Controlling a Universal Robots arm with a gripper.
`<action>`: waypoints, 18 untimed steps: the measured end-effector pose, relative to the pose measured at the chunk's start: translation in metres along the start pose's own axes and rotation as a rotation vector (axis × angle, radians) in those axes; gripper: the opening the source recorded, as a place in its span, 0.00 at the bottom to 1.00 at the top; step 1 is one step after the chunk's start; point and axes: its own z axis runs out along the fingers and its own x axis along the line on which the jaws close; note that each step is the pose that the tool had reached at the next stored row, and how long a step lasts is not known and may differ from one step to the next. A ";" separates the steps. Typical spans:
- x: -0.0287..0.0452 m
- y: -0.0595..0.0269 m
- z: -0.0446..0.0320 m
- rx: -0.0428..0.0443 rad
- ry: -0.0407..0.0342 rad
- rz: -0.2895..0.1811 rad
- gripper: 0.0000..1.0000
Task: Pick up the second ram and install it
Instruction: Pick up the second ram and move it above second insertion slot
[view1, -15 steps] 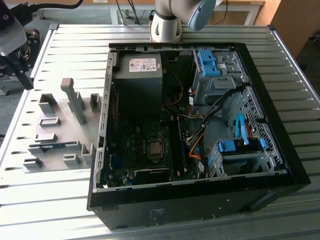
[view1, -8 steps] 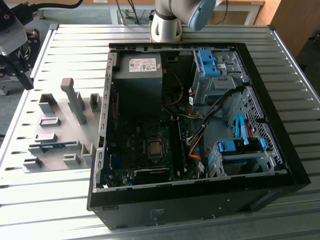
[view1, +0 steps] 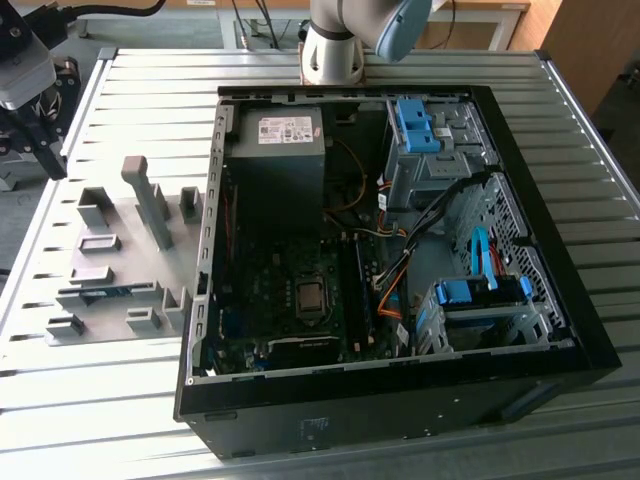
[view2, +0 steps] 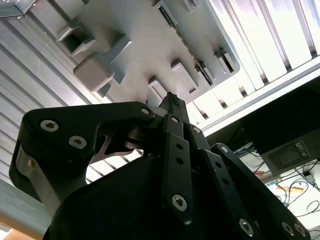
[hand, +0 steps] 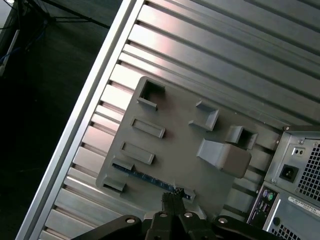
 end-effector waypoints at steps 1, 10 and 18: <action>0.0000 0.0000 0.0000 0.0000 0.0001 -0.002 0.11; 0.0000 0.0000 0.0000 -0.0002 0.0010 -0.026 0.11; 0.0000 0.0000 0.0001 -0.0004 0.0020 -0.049 0.11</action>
